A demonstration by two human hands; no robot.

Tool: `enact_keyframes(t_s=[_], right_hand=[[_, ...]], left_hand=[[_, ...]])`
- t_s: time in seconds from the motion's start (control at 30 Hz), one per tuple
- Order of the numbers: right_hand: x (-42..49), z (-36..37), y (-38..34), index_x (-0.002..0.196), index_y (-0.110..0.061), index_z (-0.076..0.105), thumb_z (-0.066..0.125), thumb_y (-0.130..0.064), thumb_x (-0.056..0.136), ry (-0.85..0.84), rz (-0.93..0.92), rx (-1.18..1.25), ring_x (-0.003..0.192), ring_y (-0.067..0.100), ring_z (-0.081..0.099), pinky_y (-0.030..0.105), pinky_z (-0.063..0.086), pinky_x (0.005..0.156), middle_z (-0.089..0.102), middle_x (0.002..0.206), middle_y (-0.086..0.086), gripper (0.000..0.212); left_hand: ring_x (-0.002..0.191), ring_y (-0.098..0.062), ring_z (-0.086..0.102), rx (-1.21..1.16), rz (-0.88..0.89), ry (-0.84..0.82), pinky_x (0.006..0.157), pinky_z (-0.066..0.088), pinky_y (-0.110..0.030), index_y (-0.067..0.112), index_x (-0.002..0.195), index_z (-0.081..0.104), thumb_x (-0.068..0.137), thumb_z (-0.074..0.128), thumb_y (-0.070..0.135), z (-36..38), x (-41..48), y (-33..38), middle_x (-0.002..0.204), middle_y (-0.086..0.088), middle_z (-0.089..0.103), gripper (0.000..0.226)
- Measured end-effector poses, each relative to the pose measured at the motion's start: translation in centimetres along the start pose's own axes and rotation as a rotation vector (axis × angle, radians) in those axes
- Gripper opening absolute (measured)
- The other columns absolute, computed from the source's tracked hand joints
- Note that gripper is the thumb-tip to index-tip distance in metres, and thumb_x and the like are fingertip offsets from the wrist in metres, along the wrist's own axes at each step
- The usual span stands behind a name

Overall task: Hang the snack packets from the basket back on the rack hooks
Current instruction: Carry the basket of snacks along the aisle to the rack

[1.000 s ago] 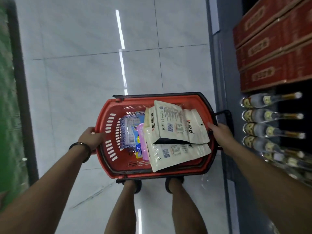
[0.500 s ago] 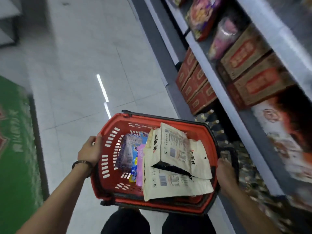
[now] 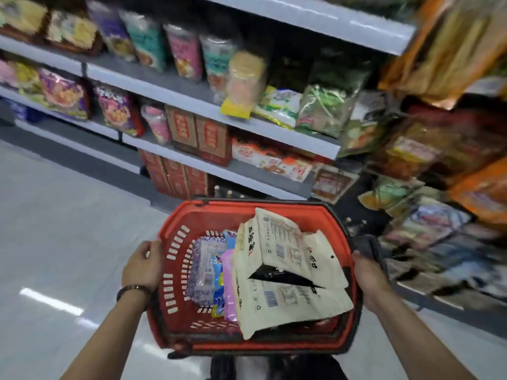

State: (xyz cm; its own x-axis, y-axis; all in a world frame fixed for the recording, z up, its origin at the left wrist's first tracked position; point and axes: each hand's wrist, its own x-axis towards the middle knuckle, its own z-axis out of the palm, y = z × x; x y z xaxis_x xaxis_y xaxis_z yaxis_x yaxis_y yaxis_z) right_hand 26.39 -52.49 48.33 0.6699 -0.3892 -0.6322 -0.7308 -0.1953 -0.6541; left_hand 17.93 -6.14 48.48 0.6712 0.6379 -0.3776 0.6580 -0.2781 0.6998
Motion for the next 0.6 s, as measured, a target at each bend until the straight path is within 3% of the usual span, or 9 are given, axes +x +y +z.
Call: enact_keyframes(t_s=[0.1, 0.13, 0.2, 0.27, 0.37, 0.5, 0.6], right_hand=[[4.7, -8.5, 7.3, 0.138, -0.029, 0.065, 0.052, -0.098, 0.071, 0.091, 0.036, 0.151, 0.121, 0.036, 0.068, 0.064, 0.05, 0.109, 0.069, 0.139, 0.005, 0.097], [3.8, -11.1, 8.6, 0.137, -0.031, 0.066, 0.051, -0.096, 0.074, 0.083, 0.058, 0.236, 0.121, 0.035, 0.069, 0.063, 0.05, 0.109, 0.071, 0.135, 0.006, 0.092], [-1.8, -15.2, 8.0, 0.119, -0.021, 0.074, 0.049, -0.069, 0.098, 0.139, 0.114, 0.323, 0.108, 0.035, 0.074, 0.057, 0.055, 0.104, 0.078, 0.115, 0.011, 0.059], [-4.8, -19.6, 9.2, 0.116, -0.013, 0.075, 0.05, -0.058, 0.1, 0.26, 0.135, 0.378, 0.101, 0.036, 0.076, 0.055, 0.057, 0.103, 0.08, 0.108, 0.014, 0.054], [-5.9, -27.6, 15.2, 0.118, -0.009, 0.075, 0.052, -0.054, 0.101, 0.328, 0.148, 0.46, 0.097, 0.036, 0.076, 0.055, 0.058, 0.101, 0.081, 0.104, 0.014, 0.053], [-8.7, -38.2, 21.9, 0.1, -0.012, 0.076, 0.051, -0.039, 0.108, 0.473, 0.144, 0.58, 0.081, 0.034, 0.072, 0.033, 0.06, 0.07, 0.079, 0.071, 0.003, 0.038], [-9.9, -45.7, 27.3, 0.106, -0.01, 0.076, 0.051, -0.04, 0.108, 0.555, 0.18, 0.693, 0.093, 0.033, 0.073, 0.045, 0.058, 0.095, 0.079, 0.094, 0.011, 0.039]], left_hand=[[0.117, -0.045, 0.063, 0.052, 0.111, -0.056, 0.1, 0.049, -0.051, 0.017, 0.119, 0.07, 0.103, 0.032, 0.066, 3.3, -3.1, 4.5, 0.128, -0.022, 0.07, 0.065], [0.116, -0.045, 0.063, 0.059, 0.139, -0.079, 0.102, 0.05, -0.054, 0.017, 0.122, 0.071, 0.101, 0.03, 0.071, 4.6, -4.4, 6.0, 0.127, -0.022, 0.071, 0.071], [0.113, -0.046, 0.065, 0.055, 0.204, -0.131, 0.101, 0.051, -0.055, 0.019, 0.124, 0.072, 0.097, 0.03, 0.078, 7.6, -7.1, 9.1, 0.124, -0.022, 0.072, 0.077], [0.115, -0.045, 0.065, 0.057, 0.254, -0.185, 0.103, 0.051, -0.055, 0.023, 0.125, 0.071, 0.091, 0.033, 0.085, 11.3, -10.3, 12.3, 0.126, -0.02, 0.072, 0.081], [0.121, -0.042, 0.064, 0.063, 0.347, -0.291, 0.107, 0.049, -0.052, 0.021, 0.131, 0.071, 0.091, 0.041, 0.081, 17.8, -16.5, 16.6, 0.132, -0.02, 0.07, 0.078], [0.112, -0.038, 0.067, 0.108, 0.451, -0.384, 0.101, 0.052, -0.048, 0.02, 0.118, 0.076, 0.092, 0.041, 0.081, 26.9, -27.1, 20.1, 0.122, -0.015, 0.075, 0.074], [0.112, -0.038, 0.067, 0.141, 0.522, -0.46, 0.102, 0.052, -0.049, 0.02, 0.111, 0.078, 0.094, 0.044, 0.075, 33.9, -35.0, 22.1, 0.12, -0.015, 0.075, 0.067]])
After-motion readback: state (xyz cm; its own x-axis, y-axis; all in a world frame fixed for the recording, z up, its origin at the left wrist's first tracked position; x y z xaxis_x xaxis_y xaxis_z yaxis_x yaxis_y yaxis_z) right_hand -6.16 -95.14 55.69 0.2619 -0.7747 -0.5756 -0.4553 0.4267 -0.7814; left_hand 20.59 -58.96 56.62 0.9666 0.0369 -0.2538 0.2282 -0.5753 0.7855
